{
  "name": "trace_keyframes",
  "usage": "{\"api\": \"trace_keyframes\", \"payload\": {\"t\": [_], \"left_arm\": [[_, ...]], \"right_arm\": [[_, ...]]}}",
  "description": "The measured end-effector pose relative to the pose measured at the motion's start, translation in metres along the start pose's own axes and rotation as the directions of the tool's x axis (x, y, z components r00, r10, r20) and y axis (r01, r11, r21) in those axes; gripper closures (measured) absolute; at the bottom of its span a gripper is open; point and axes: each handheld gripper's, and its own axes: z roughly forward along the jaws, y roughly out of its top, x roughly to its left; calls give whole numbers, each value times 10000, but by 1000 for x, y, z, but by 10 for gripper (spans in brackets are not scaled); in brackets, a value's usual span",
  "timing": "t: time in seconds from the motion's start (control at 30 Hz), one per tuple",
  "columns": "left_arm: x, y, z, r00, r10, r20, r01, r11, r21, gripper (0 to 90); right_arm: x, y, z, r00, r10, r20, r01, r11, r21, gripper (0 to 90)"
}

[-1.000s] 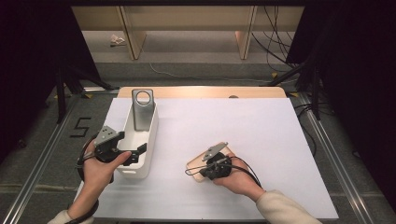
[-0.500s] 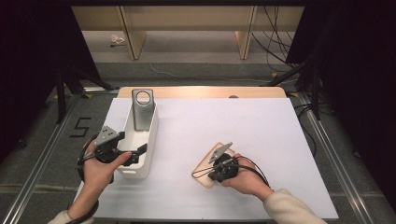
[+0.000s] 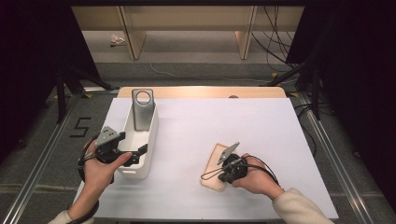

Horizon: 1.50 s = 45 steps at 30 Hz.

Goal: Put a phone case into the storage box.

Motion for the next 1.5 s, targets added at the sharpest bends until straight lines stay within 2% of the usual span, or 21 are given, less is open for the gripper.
{"api": "trace_keyframes", "payload": {"t": [0.43,0.83,1.0,1.1,1.17,1.23,1.3,1.43,1.5], "left_arm": [[-1,0,1,10000,38,32,-38,10000,45,10],[-2,0,1,10000,83,33,-83,10000,40,10],[-2,0,1,10000,85,47,-85,10000,38,9],[-2,0,1,9999,91,51,-91,9999,46,10],[-2,0,1,9999,100,53,-101,9999,38,9],[-2,0,1,9999,101,49,-102,9999,20,9],[-2,0,1,9999,105,53,-105,9999,14,9],[-2,0,1,9999,114,67,-114,9999,-6,9],[-2,0,1,9999,116,75,-116,9999,-7,9]], "right_arm": [[-13,-20,-13,9993,263,260,-270,9992,284,900],[-14,-22,-15,9990,319,315,-331,9987,382,898],[-14,-21,-16,9992,253,310,-264,9991,334,850],[-15,-20,-18,9991,178,390,-184,9997,164,802],[-14,-20,-19,9992,-4,404,-2,9999,128,740],[-12,-18,-20,9982,-282,524,284,9996,-38,656],[-9,-16,-21,9957,-674,643,673,9977,29,531],[-4,-11,-23,9893,-1353,543,1348,9908,134,393],[-2,-9,-25,9863,-1536,601,1522,9880,281,329]]}}
